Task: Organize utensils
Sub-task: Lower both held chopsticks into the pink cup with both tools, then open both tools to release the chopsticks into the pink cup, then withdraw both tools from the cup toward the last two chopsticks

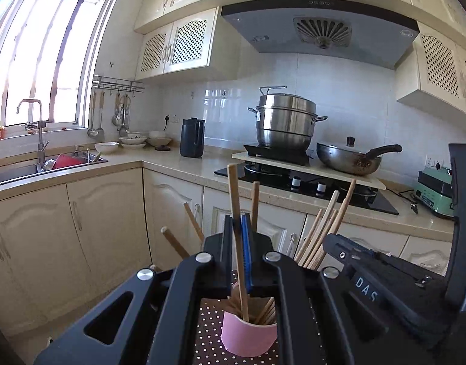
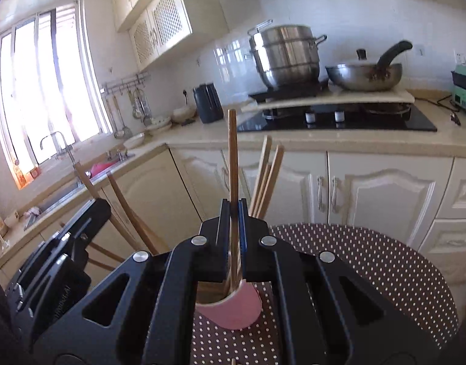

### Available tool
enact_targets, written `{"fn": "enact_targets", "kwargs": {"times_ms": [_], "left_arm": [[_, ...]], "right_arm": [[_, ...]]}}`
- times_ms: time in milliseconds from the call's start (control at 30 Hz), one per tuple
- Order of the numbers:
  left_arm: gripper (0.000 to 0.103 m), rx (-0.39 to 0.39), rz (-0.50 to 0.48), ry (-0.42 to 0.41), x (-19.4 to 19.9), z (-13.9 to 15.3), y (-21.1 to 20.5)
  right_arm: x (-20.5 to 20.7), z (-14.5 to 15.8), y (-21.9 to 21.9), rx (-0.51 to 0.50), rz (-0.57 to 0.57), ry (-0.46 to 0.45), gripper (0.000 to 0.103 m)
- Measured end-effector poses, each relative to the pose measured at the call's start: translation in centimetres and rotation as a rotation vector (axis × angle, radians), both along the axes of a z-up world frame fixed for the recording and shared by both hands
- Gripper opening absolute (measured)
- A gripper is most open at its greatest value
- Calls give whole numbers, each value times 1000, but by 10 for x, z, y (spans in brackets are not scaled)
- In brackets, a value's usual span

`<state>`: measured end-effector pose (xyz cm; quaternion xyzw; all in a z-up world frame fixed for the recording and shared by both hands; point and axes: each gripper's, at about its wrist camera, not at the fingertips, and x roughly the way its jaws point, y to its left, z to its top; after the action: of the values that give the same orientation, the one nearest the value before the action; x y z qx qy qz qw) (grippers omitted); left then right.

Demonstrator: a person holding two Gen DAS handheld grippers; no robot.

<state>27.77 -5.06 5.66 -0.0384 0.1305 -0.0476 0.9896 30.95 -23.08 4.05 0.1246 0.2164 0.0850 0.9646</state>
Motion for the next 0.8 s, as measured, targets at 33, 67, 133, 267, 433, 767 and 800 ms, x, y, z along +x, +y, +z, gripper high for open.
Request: {"fn": "enact_targets", "kwargs": {"times_ms": [33, 67, 133, 267, 433, 767, 800], "left_arm": [[7, 2, 1, 4, 1, -3, 1], [7, 9, 5, 10, 1, -7, 2], [8, 42, 37, 25, 2, -14, 3], [16, 63, 41, 29, -2, -21, 7], [37, 89, 31, -21, -24, -18, 7], [44, 92, -7, -71, -56, -4, 1], [44, 94, -9, -75, -60, -2, 0]], "right_arm": [[2, -6, 1, -2, 4, 19, 6], [2, -9, 1, -3, 2, 29, 7], [1, -13, -2, -6, -8, 48, 7], [-4, -15, -6, -22, -5, 87, 10], [-20, -17, -17, -35, -30, 90, 65], [-62, -2, -31, -40, -46, 31, 65], [-65, -1, -32, -38, -47, 24, 65]]}}
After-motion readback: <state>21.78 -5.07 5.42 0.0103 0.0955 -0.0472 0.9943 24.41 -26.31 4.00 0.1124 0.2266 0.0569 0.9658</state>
